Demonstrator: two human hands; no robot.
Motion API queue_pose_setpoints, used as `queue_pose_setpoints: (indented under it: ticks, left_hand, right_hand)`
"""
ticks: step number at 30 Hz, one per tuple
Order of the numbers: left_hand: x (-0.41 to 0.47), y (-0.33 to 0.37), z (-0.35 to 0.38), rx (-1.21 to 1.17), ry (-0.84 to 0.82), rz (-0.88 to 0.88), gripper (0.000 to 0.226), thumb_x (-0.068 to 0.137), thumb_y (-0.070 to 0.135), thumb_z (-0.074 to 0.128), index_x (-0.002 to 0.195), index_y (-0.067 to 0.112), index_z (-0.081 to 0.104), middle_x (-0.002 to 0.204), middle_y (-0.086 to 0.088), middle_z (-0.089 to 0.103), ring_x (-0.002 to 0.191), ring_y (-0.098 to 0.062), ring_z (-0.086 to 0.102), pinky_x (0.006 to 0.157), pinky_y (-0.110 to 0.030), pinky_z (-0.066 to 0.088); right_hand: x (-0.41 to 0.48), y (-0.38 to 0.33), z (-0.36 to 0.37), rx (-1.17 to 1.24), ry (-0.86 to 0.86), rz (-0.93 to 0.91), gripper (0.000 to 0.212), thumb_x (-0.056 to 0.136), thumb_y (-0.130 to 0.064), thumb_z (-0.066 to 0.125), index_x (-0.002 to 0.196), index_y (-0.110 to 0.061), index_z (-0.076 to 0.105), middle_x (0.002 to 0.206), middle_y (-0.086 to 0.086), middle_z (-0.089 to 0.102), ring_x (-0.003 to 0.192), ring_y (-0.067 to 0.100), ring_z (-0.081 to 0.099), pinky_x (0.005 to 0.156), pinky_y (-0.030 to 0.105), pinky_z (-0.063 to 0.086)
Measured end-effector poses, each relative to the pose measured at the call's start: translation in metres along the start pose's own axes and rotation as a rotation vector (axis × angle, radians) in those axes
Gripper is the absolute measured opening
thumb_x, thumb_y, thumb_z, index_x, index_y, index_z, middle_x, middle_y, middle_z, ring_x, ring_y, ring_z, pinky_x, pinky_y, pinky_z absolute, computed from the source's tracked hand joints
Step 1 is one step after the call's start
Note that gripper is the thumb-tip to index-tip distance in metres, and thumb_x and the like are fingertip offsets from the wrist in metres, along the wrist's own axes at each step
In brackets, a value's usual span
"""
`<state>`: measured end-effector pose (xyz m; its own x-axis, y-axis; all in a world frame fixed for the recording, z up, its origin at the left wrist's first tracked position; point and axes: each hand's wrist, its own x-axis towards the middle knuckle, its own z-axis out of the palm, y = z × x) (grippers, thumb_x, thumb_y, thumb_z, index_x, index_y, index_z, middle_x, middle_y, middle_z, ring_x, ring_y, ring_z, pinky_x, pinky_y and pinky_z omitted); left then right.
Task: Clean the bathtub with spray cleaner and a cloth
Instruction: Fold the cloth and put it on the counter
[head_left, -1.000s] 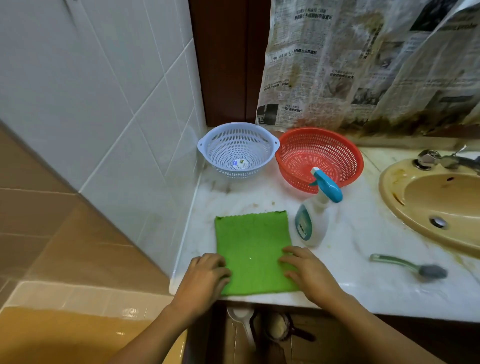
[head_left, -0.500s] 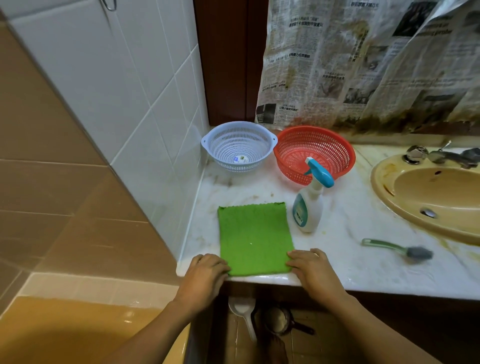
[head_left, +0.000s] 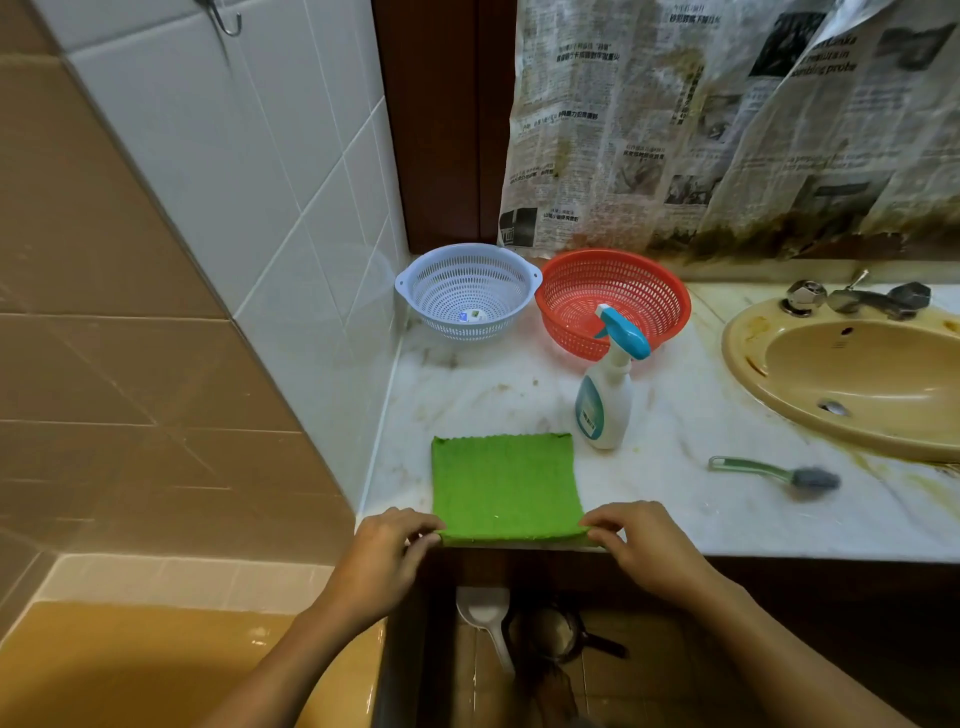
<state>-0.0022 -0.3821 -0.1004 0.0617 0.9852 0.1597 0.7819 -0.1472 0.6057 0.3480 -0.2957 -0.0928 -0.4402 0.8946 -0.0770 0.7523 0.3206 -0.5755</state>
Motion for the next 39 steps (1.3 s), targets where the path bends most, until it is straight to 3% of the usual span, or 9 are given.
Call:
queue_pose_setpoints:
  ticks: [5,9,12,17,20,27,33,37,39]
  left_hand:
    - [0.023,0.004,-0.016,-0.056,0.04,-0.085,0.012,0.094,0.029,0.071,0.103,0.029,0.079,0.087,0.026,0.071,0.085,0.001,0.066,0.08,-0.015,0.047]
    - [0.055,0.006,-0.024,-0.096,0.078,-0.197,0.01,0.094,0.022,0.075,0.101,0.027,0.08,0.084,0.018,0.075,0.082,0.002,0.067,0.075,-0.008,0.045]
    - [0.08,0.004,-0.023,-0.126,0.098,-0.287,0.01,0.093,0.02,0.075,0.101,0.024,0.08,0.085,0.017,0.075,0.082,0.005,0.067,0.075,-0.004,0.044]
    - [0.116,-0.005,-0.016,-0.108,0.089,-0.431,0.007,0.091,0.021,0.076,0.096,0.026,0.079,0.077,0.019,0.067,0.077,0.003,0.062,0.068,-0.009,0.041]
    - [0.131,-0.015,-0.01,-0.107,0.057,-0.517,0.006,0.09,0.02,0.077,0.094,0.025,0.08,0.08,0.013,0.069,0.08,-0.004,0.063,0.073,-0.02,0.043]
    - [0.143,-0.027,0.009,-0.076,0.027,-0.594,0.007,0.089,0.019,0.078,0.091,0.024,0.081,0.087,0.006,0.075,0.085,-0.011,0.066,0.078,-0.023,0.048]
    - [0.141,-0.03,0.017,-0.064,0.054,-0.586,0.006,0.089,0.016,0.078,0.094,0.019,0.082,0.088,0.003,0.072,0.083,-0.016,0.066,0.083,-0.029,0.053]
    - [0.14,-0.028,0.017,-0.063,0.032,-0.584,0.013,0.09,0.016,0.077,0.103,0.018,0.079,0.092,0.002,0.068,0.092,-0.021,0.067,0.086,-0.029,0.051]
    - [0.132,-0.024,0.016,-0.076,0.042,-0.578,0.024,0.09,0.019,0.077,0.114,0.017,0.075,0.103,0.001,0.065,0.098,-0.023,0.066,0.09,-0.029,0.048]
  right_hand:
    - [0.02,-0.02,-0.022,0.105,0.078,0.115,0.015,0.093,-0.019,0.073,0.105,-0.025,0.08,0.078,-0.024,0.069,0.075,-0.009,0.064,0.071,0.004,0.042]
    - [0.054,-0.033,-0.037,0.153,0.162,0.223,0.012,0.091,-0.022,0.076,0.102,-0.022,0.08,0.08,-0.012,0.072,0.075,0.0,0.066,0.079,0.021,0.052]
    - [0.083,-0.038,-0.039,0.16,0.215,0.277,0.01,0.09,-0.02,0.076,0.1,-0.02,0.08,0.081,-0.006,0.073,0.068,0.007,0.067,0.072,0.022,0.053]
    - [0.125,-0.039,-0.027,0.032,0.185,0.357,0.011,0.091,-0.023,0.072,0.098,-0.026,0.08,0.09,0.001,0.072,0.084,0.022,0.069,0.079,0.038,0.059]
    - [0.14,-0.037,-0.017,-0.043,0.155,0.393,0.015,0.092,-0.023,0.068,0.1,-0.028,0.079,0.1,0.008,0.071,0.094,0.028,0.067,0.079,0.036,0.057]
    - [0.153,-0.029,0.004,-0.171,0.116,0.407,0.021,0.094,-0.012,0.054,0.095,-0.014,0.074,0.091,0.012,0.072,0.084,0.032,0.066,0.069,0.036,0.053]
    - [0.153,-0.023,0.016,-0.323,0.083,0.344,0.016,0.097,-0.011,0.048,0.086,-0.014,0.06,0.09,0.008,0.067,0.07,0.028,0.053,0.061,0.033,0.036]
    - [0.148,-0.024,0.015,-0.264,0.086,0.344,0.015,0.097,-0.011,0.05,0.082,-0.014,0.051,0.09,0.01,0.066,0.08,0.031,0.063,0.06,0.035,0.039]
    - [0.138,-0.029,0.011,-0.173,0.136,0.363,0.01,0.097,-0.018,0.056,0.09,-0.011,0.06,0.094,0.01,0.068,0.088,0.032,0.066,0.064,0.037,0.046]
